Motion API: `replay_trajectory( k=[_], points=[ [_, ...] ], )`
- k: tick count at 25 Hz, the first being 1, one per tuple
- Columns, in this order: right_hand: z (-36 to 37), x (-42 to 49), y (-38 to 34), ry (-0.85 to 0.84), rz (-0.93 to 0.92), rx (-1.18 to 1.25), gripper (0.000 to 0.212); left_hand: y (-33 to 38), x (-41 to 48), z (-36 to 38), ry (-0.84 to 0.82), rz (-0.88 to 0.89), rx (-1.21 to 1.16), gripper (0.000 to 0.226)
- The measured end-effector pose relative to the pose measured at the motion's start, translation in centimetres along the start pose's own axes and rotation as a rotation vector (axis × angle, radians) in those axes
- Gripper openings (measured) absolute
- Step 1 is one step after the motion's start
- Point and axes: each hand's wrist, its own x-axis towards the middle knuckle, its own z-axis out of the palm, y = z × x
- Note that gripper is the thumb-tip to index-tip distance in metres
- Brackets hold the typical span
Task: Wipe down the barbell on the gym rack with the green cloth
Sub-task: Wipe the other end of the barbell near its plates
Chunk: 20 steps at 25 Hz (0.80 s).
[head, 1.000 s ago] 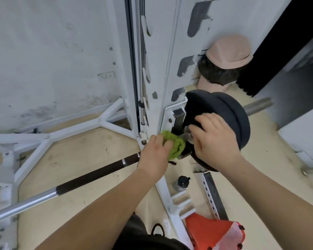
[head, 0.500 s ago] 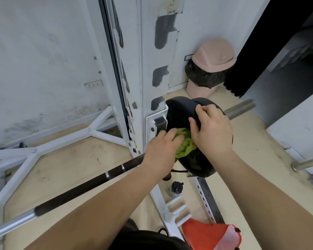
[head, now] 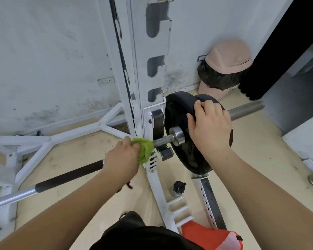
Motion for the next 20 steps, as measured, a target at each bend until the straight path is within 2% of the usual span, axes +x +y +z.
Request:
replay_trajectory(
  k=[2,5,7,12,15,17,20],
  points=[
    [0.0,0.2,-0.1,-0.007,-0.012,-0.010,0.045,0.7,0.7,-0.1,0.032,-0.050,-0.141,0.035],
    [0.0,0.5,-0.5,-0.023,-0.005,-0.016,0.044,6.2,1.3,0.6,0.076,0.178,-0.380,0.052],
    [0.0,0.6,-0.5,-0.040,-0.012,-0.010,0.044,8.1,2.0,0.5,0.056,0.222,-0.393,0.048],
    [0.0,1.0,-0.6,-0.057,-0.026,-0.023,0.045,4.8,2.9,-0.5,-0.151,0.079,-0.399,0.035],
    [0.0,1.2,-0.7,-0.071,-0.032,-0.023,0.045,4.6,2.0,-1.5,-0.187,0.059,-0.274,0.019],
    [0.0,1.5,-0.8,-0.099,-0.040,-0.019,0.046,4.6,2.1,-2.8,-0.127,0.009,-0.270,0.014],
    [0.0,2.0,-0.9,-0.114,-0.050,-0.043,0.046,5.4,2.8,-2.5,0.079,0.163,-0.481,0.050]
  ],
)
